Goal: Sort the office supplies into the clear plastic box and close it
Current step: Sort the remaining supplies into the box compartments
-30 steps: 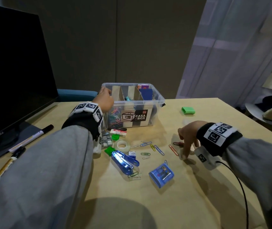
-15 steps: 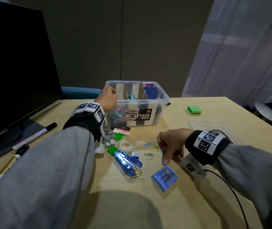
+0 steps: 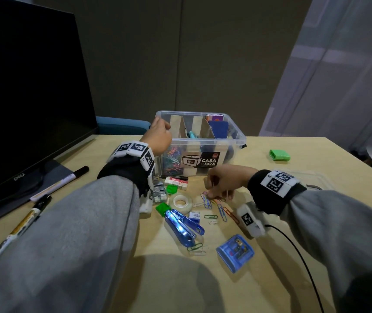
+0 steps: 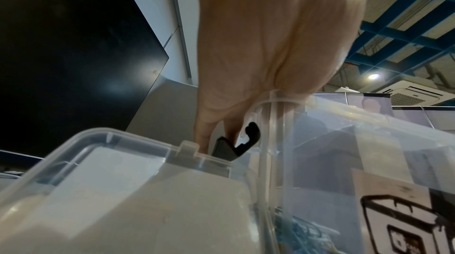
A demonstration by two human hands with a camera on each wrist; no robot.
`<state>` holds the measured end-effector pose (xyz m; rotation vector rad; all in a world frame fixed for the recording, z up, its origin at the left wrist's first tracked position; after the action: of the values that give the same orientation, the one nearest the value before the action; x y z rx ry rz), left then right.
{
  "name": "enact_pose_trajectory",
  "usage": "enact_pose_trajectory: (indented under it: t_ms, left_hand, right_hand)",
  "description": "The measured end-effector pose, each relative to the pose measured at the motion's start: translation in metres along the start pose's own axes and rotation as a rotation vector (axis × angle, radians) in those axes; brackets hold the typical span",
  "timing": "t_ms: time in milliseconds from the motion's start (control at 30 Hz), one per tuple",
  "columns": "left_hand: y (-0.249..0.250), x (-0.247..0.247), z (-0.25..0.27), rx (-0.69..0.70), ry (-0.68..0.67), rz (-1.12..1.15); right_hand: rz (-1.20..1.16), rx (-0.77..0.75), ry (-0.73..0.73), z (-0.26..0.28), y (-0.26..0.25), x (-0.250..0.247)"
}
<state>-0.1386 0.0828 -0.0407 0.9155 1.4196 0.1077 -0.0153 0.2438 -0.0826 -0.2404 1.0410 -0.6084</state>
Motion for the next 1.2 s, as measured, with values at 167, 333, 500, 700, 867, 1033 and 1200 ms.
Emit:
enact_pose_trajectory:
  t_ms: [167, 333, 500, 700, 867, 1033, 1200]
  left_hand:
    - [0.001, 0.001, 0.0, 0.014, 0.005, -0.009]
    - [0.0, 0.002, 0.0, 0.021, -0.006, 0.0]
    - [-0.002, 0.003, -0.001, 0.017, -0.016, 0.002]
    - [-0.003, 0.003, -0.002, 0.016, -0.013, 0.011]
    - [-0.005, 0.005, -0.004, 0.009, -0.027, 0.015]
    - [-0.005, 0.005, -0.005, -0.003, -0.024, 0.034]
    - [-0.005, 0.006, -0.006, 0.0, -0.019, 0.028]
  right_hand:
    - [0.227, -0.263, 0.034, 0.005, -0.012, 0.007]
    - [0.364, -0.265, -0.131, 0.006, -0.014, 0.029]
    - [0.364, -0.309, -0.17, 0.006, -0.008, 0.027]
    - [0.32, -0.275, -0.11, 0.01, 0.005, 0.011]
    - [0.333, -0.031, -0.01, 0.017, 0.016, -0.009]
    - [0.3, 0.228, -0.043, 0.019, 0.025, 0.001]
    - [0.341, 0.087, 0.015, 0.02, 0.003, 0.011]
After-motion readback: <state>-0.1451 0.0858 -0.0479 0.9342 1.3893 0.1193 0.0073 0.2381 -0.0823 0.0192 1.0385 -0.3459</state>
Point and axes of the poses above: each hand's wrist, its own z-axis away from the middle knuckle, its own x-axis out of the palm, y = z × x, the point moved 3 cm from there along -z, towards the middle knuckle, and after that the axes turned 11 degrees about -z, right-handed, at the moved point
